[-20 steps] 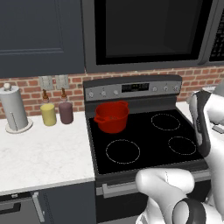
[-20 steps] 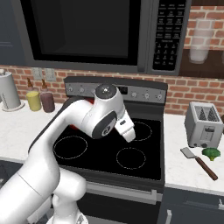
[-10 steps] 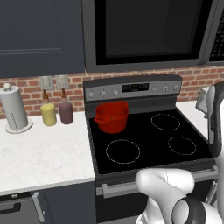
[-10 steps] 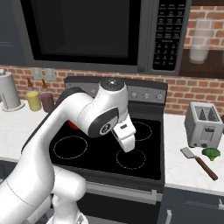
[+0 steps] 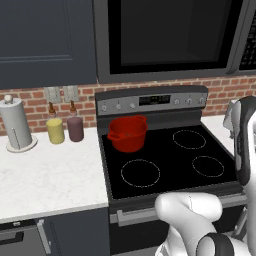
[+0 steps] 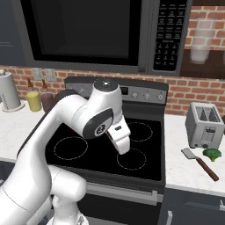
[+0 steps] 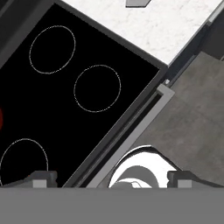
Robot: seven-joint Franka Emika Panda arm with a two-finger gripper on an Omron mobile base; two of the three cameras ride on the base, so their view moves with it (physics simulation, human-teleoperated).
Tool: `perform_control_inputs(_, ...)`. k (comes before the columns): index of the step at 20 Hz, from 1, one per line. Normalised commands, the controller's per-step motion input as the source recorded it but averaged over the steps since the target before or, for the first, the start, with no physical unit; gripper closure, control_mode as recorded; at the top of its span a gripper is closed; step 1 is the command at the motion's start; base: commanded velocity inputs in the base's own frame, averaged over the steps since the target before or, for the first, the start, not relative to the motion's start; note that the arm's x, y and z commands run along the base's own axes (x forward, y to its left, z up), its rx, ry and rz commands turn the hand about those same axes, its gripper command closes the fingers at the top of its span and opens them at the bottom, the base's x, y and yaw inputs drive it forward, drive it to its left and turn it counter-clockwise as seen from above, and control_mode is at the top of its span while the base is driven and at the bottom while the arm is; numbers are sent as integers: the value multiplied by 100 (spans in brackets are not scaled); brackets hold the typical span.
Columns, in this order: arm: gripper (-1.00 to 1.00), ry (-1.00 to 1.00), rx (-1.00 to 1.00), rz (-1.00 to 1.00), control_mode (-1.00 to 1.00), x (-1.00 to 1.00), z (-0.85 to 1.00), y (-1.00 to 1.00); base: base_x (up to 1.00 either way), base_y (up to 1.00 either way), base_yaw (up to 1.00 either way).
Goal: Put the bell pepper and broccoli in the pot. Retrieve the spatula and lightly stir the vegetables in the pot.
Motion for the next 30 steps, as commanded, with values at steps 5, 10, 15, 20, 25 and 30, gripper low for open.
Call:
perform_control_inputs(5,-100,0,0,0,100,0,0,0,0,-71,0)
perform_control_inputs(10,-100,0,0,0,100,0,0,0,0,-94,0)
perform_control_inputs(15,-100,0,0,0,-100,4,0,-8,4,-54,0)
perform_control_inputs(20,-100,-2,1,0,-100,32,-16,-30,0,0,0)
perform_control_inputs(25,-100,-6,7,0,-100,51,-44,-29,0,0,0)
perform_control_inputs(30,-100,-11,7,0,-100,50,-62,-27,0,0,0)
